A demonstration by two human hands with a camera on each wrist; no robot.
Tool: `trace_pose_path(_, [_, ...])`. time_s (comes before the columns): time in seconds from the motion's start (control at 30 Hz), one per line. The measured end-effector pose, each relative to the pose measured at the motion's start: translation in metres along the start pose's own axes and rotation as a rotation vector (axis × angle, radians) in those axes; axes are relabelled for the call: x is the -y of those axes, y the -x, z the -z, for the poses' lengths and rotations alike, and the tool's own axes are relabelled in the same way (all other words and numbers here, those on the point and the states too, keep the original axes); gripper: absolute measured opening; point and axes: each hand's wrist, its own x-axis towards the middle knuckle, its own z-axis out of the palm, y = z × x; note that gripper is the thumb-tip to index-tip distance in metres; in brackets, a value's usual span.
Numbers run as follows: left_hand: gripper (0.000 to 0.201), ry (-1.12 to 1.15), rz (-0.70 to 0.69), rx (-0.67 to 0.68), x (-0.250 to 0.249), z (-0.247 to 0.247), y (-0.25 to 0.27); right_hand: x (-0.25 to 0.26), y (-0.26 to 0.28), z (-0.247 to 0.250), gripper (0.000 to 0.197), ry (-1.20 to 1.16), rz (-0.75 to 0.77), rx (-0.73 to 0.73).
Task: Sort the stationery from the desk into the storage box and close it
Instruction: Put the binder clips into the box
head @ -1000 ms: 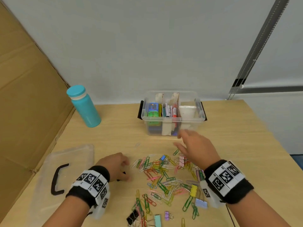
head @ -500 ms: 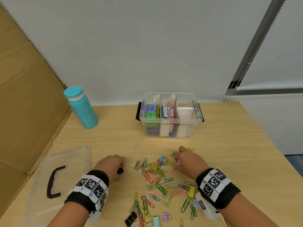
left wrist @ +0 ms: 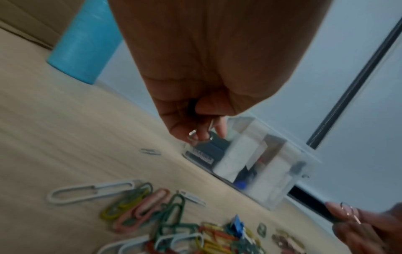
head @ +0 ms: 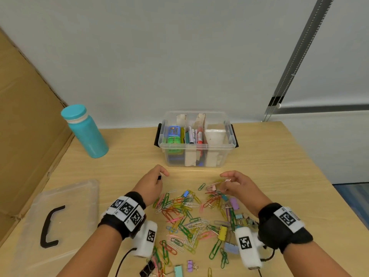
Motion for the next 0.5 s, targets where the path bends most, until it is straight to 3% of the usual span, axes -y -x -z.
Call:
trace_pose_path(0.07, [0.028, -0.037, 0.019, 0.098, -0.008, -0.01, -0.007, -0.004, -0.001, 0.005, 0.023, -0.3, -0.101, 0.014])
trace_pose_path(0.13, [0.025, -0.07, 0.029, 0.182, -0.017, -0.018, -0.012, -0.006, -0.003, 0.008, 0.022, -0.351, -0.141, 0.01])
trace_pose_path(0.27, [0.026, -0.148, 0.033, 0.178, -0.029, -0.029, -0.015, -0.004, -0.006, 0.006, 0.022, 0.007, -0.088, -0.011])
trace_pose_path(0.4, [0.03, -0.332, -0.024, 0.192, -0.03, -0.035, -0.018, 0.001, -0.015, 0.0, 0.01, 0.594, 0.135, 0.058])
trace_pose_path(0.5, [0.03, -0.391, -0.049, 0.24, -0.032, -0.039, -0.017, -0.002, -0.022, -0.004, 0.005, 0.889, 0.248, 0.068])
